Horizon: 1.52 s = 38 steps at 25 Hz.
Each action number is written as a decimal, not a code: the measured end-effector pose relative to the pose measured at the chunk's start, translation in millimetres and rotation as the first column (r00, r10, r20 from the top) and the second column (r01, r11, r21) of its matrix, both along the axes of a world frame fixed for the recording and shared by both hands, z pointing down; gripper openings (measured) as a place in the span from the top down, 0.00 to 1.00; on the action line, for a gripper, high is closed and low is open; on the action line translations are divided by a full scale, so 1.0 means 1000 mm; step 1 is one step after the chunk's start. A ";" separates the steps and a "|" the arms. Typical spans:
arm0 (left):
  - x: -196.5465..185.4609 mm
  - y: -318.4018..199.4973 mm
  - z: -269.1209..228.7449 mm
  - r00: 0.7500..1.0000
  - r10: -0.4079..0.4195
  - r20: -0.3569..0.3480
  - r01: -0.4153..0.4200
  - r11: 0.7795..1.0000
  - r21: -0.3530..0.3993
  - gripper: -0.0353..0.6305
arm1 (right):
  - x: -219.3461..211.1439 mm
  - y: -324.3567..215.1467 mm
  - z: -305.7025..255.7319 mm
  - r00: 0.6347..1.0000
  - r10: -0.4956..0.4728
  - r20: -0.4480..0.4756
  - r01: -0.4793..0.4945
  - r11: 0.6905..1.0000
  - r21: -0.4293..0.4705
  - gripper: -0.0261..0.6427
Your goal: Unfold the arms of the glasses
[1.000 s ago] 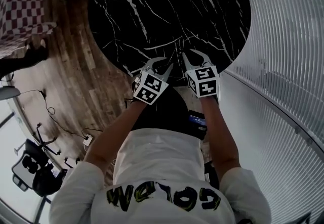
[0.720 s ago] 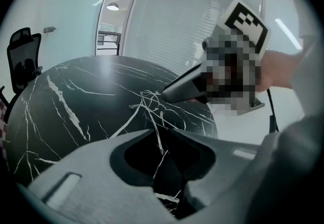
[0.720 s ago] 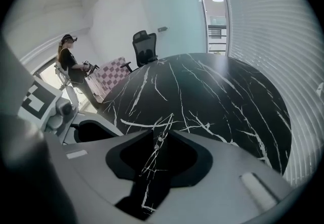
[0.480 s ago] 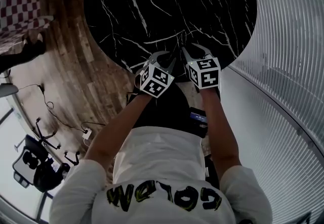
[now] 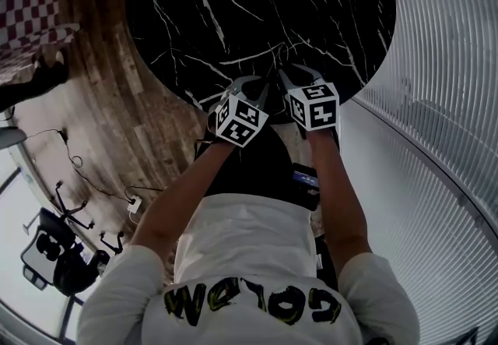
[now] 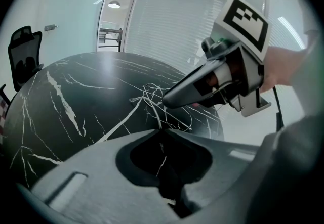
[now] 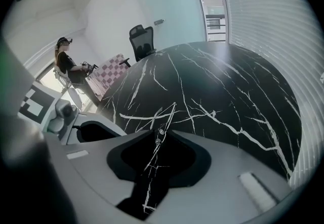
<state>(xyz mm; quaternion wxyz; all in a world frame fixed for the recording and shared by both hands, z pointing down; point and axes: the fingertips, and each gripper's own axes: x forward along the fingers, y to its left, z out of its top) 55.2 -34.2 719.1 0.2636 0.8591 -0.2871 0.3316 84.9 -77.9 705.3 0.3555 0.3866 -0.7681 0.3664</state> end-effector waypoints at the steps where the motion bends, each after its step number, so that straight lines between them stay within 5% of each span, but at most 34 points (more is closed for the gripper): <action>1: 0.000 0.000 0.000 1.000 0.000 0.001 0.000 1.000 0.001 0.91 | 0.000 0.000 0.000 1.000 0.002 0.003 -0.002 1.000 -0.001 0.85; 38: -0.059 -0.023 0.006 0.992 -0.029 0.119 0.022 0.998 0.059 0.93 | -0.005 0.002 -0.001 0.992 -0.096 -0.086 0.100 0.994 0.043 0.88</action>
